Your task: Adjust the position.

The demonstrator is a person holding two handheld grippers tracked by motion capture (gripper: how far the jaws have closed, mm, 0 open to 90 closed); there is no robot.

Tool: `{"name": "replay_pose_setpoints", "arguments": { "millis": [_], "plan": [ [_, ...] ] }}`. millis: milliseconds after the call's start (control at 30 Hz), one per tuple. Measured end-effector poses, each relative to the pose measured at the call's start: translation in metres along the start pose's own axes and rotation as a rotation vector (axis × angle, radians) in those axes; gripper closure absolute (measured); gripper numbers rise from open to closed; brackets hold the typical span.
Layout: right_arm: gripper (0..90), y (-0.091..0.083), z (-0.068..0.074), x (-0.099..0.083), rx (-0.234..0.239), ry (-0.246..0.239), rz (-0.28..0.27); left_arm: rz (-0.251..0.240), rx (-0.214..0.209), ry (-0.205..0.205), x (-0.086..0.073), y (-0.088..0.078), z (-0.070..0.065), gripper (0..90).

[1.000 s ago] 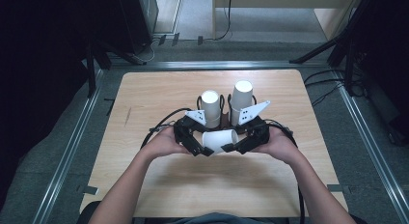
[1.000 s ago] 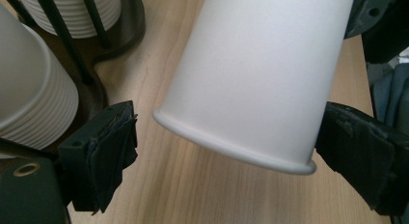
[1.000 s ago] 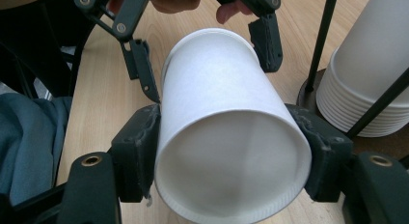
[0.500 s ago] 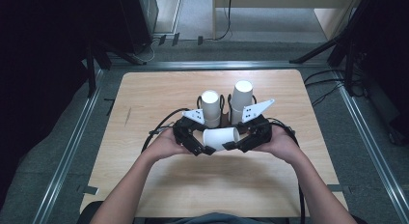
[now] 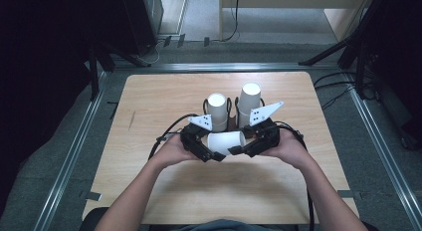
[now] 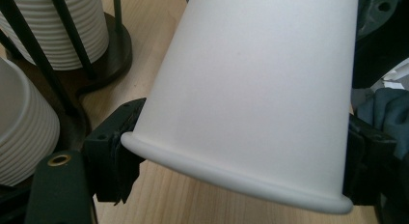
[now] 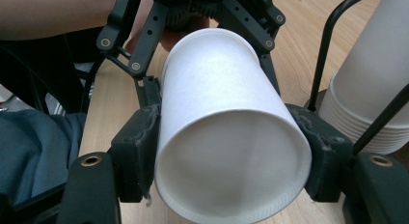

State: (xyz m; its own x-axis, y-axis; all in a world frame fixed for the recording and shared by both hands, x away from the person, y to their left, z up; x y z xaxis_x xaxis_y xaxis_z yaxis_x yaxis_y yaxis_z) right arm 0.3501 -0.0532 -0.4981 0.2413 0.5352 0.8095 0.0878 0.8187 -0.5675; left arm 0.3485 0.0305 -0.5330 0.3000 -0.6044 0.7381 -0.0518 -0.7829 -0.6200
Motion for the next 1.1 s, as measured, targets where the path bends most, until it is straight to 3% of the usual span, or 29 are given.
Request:
{"name": "replay_pose_setpoints", "arguments": {
  "millis": [267, 367, 600, 1100],
  "plan": [
    [33.0, 0.0, 0.001, 0.001, 0.006, 0.006, -0.004, 0.011, 0.007, 0.012, 0.001, -0.005, 0.0, 22.7],
    [26.2, 0.001, 0.0, -0.001, -0.007, 0.007, 0.012, 0.013, 0.009, -0.008, 0.001, -0.011, 0.001, 22.7],
    [24.7, 0.003, -0.005, -0.007, -0.029, 0.01, 0.041, 0.032, 0.023, -0.036, -0.001, -0.027, 0.006, 22.6],
    [24.7, 0.007, -0.009, -0.015, -0.067, -0.005, 0.078, 0.199, 0.092, -0.03, -0.007, -0.039, 0.017, 22.6]
  ]
}}
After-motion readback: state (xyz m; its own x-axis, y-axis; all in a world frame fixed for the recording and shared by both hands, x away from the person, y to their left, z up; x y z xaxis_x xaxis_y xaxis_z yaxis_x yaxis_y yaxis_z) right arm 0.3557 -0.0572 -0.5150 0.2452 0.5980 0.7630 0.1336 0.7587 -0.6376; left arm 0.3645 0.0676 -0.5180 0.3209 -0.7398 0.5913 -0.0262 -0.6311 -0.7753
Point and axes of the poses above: each handheld gripper's, and its own axes: y roughly forward along the jaws, x roughly out of its top, z roughly to its left, the point moved 10 cm from there along y, roughly forward along the jaws, and after that the axes turned 5 degrees about -x, right-handed, at the moved point
